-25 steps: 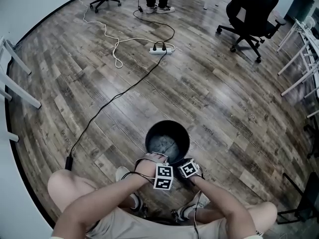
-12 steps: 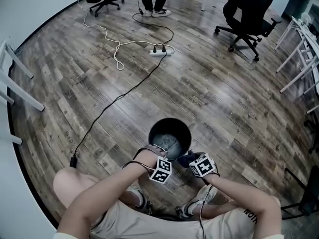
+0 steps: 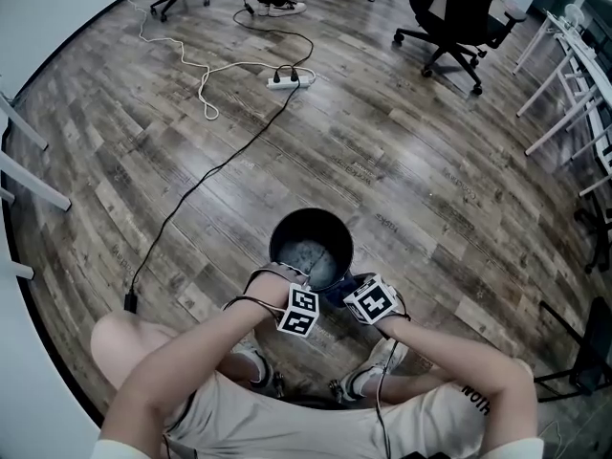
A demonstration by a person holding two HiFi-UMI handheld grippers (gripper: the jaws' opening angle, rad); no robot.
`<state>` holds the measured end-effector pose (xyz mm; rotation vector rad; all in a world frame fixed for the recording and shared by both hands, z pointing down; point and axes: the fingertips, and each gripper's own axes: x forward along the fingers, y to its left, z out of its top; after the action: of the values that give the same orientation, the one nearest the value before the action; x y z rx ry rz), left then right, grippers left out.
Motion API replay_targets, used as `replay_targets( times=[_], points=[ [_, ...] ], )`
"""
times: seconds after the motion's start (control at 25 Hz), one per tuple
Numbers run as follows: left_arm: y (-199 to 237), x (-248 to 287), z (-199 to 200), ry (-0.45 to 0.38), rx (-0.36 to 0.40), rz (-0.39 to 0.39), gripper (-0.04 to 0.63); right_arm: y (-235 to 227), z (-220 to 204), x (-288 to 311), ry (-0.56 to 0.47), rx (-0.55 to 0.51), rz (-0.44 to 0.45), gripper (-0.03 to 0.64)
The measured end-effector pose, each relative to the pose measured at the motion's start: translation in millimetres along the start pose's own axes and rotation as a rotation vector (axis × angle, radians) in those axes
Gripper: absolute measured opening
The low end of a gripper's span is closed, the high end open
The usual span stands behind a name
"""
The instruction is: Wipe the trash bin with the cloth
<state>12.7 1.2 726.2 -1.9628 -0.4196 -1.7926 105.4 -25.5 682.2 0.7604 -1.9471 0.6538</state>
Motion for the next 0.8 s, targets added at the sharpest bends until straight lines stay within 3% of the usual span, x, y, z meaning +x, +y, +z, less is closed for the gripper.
replay_targets(
  times=[0.32,0.56,0.8],
  points=[
    [3,0,11,-0.014,-0.044,0.005,0.037,-22,-19,46,0.059,-0.011,-0.039,0.083],
    [8,2,13,-0.012,-0.116,0.029,0.037,-40,-43,109,-0.023,0.057,-0.055,0.083],
    [12,2,22,-0.004,-0.201,0.015,0.037,-55,-64,153,-0.046,-0.003,-0.08,0.083]
  ],
)
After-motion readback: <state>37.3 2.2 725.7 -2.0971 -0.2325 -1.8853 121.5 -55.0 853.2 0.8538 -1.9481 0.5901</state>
